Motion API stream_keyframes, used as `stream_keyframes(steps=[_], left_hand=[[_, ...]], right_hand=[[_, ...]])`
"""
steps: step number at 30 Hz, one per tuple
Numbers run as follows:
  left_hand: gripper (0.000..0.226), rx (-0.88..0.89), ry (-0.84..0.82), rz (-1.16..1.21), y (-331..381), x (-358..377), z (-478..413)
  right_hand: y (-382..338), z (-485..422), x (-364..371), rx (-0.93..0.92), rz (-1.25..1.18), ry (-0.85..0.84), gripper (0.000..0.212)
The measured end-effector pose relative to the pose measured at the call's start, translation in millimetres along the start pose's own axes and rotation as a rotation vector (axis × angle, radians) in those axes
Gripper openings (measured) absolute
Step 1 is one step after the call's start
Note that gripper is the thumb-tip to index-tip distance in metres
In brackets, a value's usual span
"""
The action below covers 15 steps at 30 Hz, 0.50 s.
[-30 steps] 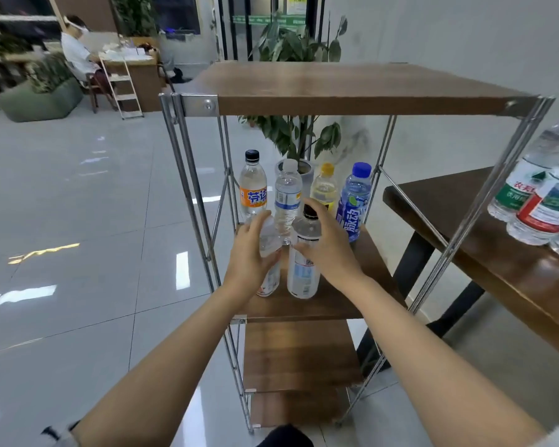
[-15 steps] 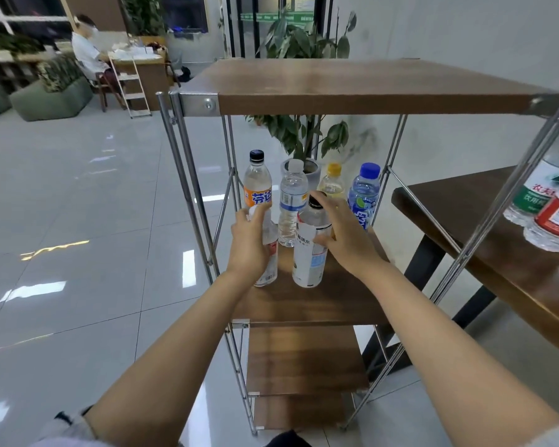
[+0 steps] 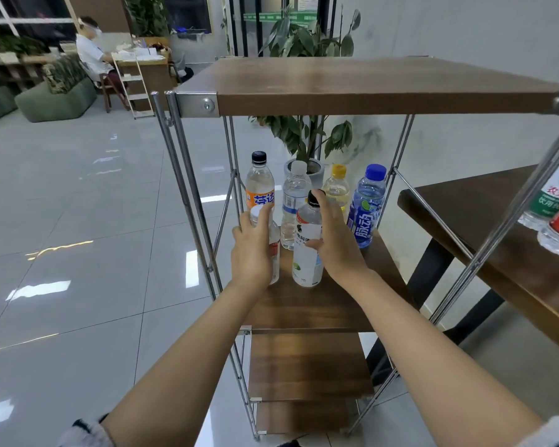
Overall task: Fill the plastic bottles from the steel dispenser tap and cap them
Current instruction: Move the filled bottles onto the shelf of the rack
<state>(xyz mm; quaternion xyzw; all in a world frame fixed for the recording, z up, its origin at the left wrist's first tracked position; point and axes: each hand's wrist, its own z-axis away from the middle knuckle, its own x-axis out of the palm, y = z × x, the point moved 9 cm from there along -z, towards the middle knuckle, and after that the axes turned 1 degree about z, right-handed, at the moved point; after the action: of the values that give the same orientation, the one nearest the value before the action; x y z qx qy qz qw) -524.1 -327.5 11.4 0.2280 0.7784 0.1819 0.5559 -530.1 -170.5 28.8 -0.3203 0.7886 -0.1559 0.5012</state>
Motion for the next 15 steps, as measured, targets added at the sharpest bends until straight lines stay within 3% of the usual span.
stream_keyframes(steps=[15], left_hand=[[0.086, -0.019, 0.037, 0.042, -7, 15, -35]], right_hand=[[7, -32, 24, -0.042, -0.067, -0.026, 0.098]])
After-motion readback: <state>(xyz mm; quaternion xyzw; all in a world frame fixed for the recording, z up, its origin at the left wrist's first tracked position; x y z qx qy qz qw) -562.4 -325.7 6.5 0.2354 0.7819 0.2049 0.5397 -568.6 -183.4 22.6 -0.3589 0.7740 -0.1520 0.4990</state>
